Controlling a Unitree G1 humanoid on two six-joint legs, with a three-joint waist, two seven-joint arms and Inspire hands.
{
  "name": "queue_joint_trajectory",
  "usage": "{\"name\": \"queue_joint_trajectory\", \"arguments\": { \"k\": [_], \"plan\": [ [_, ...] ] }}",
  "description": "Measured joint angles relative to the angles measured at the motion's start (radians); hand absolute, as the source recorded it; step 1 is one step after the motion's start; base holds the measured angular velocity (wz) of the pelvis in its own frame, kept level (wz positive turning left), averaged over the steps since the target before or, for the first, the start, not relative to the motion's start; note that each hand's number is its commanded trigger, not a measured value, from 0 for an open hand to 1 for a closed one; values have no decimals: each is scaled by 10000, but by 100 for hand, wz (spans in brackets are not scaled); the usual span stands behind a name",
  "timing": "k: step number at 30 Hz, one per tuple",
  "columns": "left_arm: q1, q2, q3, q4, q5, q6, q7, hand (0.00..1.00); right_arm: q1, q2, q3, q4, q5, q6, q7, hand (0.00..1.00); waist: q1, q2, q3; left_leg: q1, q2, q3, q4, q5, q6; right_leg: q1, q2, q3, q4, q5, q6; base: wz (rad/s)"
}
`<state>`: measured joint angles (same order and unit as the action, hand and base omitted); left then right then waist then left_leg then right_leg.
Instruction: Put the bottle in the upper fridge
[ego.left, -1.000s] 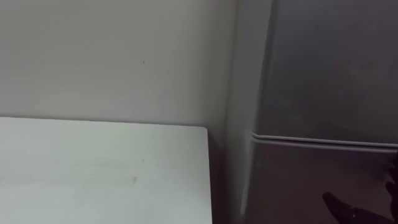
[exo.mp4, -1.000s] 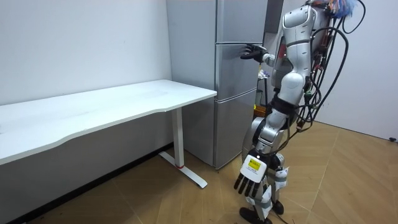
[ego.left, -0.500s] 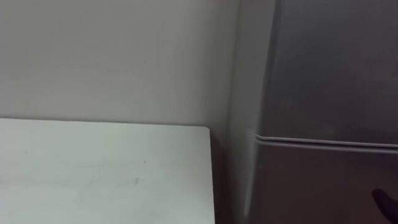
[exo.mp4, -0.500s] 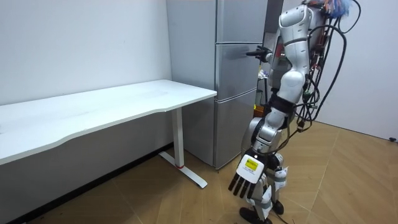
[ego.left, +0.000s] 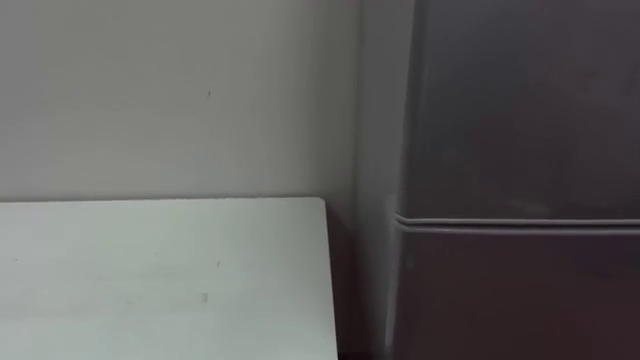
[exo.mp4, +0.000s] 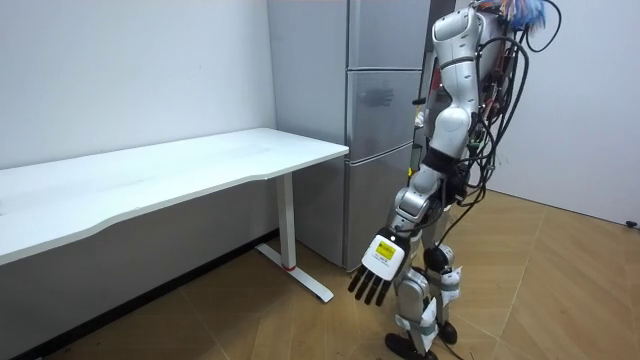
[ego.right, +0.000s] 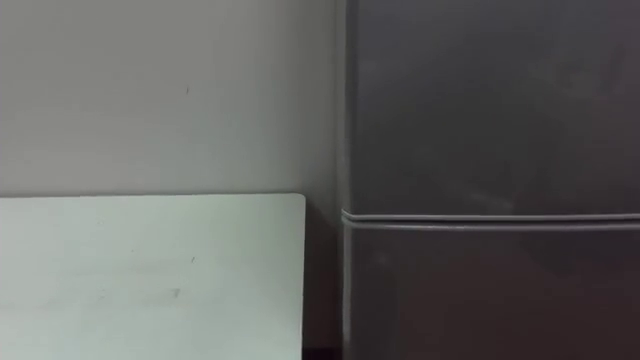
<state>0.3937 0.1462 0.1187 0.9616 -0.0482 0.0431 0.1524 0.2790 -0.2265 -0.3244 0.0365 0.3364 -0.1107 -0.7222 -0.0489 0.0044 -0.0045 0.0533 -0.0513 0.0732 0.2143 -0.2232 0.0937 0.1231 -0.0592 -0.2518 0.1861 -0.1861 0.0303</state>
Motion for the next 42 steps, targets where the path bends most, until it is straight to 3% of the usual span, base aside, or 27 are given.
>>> {"name": "queue_joint_trajectory", "arguments": {
  "k": [2,4,8,10,13,19,31,42],
  "plan": [
    [-6,-8,0,18,1,-9,141,0,240,50,253,805,-154,30,-44,0,12,-22,2,0,0,-34,15,-8,-10,6,9,78,17,-1,1,0],
    [-37,-94,-48,49,-24,-4,215,0,383,413,359,1387,-231,123,-184,0,16,-13,-6,-82,-2,-37,99,-17,-15,-40,6,59,21,-2,3,0],
    [-98,-134,-55,20,-247,-6,332,0,579,480,1040,2596,-100,180,-62,0,-30,9,-3,-109,4,-76,195,-32,-27,-8,16,50,14,-2,2,3],
    [-100,-143,-54,66,-294,-58,362,0,534,724,1092,3607,58,157,361,0,-52,32,10,-84,6,-74,218,-32,-30,44,22,54,3,-2,1,0],
    [-91,-187,-49,391,-283,-208,375,0,581,778,1373,5443,130,177,873,0,-26,14,-1,-56,-17,-76,279,-53,-12,58,-10,26,-16,-61,-10,0],
    [-85,-194,-102,775,-366,-205,351,0,609,805,2188,7465,75,258,2044,0,-1,10,8,18,-87,-76,248,-49,8,51,-90,21,13,-185,44,0],
    [-497,-196,-250,583,-67,-250,64,0,302,822,3348,8811,-628,515,5702,0,98,-44,28,45,-118,-100,71,-75,39,180,-56,20,-172,-190,89,1],
    [-793,-271,-248,903,441,-10,60,0,-346,836,3416,10240,-697,886,6332,0,379,-51,57,68,-131,-318,198,-204,39,366,-40,-48,-162,-184,96,5]
  ]
}}
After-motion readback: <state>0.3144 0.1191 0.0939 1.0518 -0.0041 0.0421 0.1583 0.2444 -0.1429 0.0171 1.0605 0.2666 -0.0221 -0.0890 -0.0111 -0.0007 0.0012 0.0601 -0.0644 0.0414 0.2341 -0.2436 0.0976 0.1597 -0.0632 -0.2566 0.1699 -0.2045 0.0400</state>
